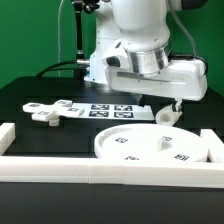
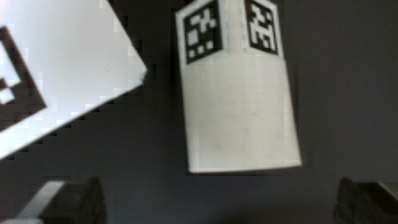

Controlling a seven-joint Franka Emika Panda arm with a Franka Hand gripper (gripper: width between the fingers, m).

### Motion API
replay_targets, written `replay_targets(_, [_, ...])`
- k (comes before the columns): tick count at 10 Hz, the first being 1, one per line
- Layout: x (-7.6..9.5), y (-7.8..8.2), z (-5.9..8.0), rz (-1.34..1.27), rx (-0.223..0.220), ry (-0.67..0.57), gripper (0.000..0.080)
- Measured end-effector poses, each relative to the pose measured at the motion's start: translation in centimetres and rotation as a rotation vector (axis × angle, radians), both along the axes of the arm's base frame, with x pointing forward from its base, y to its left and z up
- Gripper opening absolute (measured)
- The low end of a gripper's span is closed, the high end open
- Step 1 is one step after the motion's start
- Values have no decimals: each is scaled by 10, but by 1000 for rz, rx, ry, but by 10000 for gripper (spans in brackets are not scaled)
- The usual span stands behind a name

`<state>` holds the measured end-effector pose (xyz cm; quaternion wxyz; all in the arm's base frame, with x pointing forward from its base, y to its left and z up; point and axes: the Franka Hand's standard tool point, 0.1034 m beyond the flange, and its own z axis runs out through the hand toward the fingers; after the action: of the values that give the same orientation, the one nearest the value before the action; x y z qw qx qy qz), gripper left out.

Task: Assemble round table

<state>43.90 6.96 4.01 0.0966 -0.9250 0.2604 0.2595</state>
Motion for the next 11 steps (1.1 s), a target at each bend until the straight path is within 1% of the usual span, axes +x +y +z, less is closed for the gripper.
replay_targets(1, [-1,-2,-2,5,34,67,649])
replay_targets(2, [-2,0,-2,4,60,117,649])
replay_targets(3, [-4,9,-1,-5,104,184,649])
replay_targets(4, [-2,18,-4,-20,159,211,649])
replay_targets(5, [-5,21,-9,-26,212,233,649])
replay_targets(6, [-12,20,-9,-22,243,295,649])
replay_targets(7, [-13,19,-11,-19,279,362,649])
replay_targets(8, [-10,18,-16,-19,291,379,649])
replay_targets(9, [-10,20,-19,-17,287,375,649])
replay_targets(11, [-10,24,-21,-10,283,367,649])
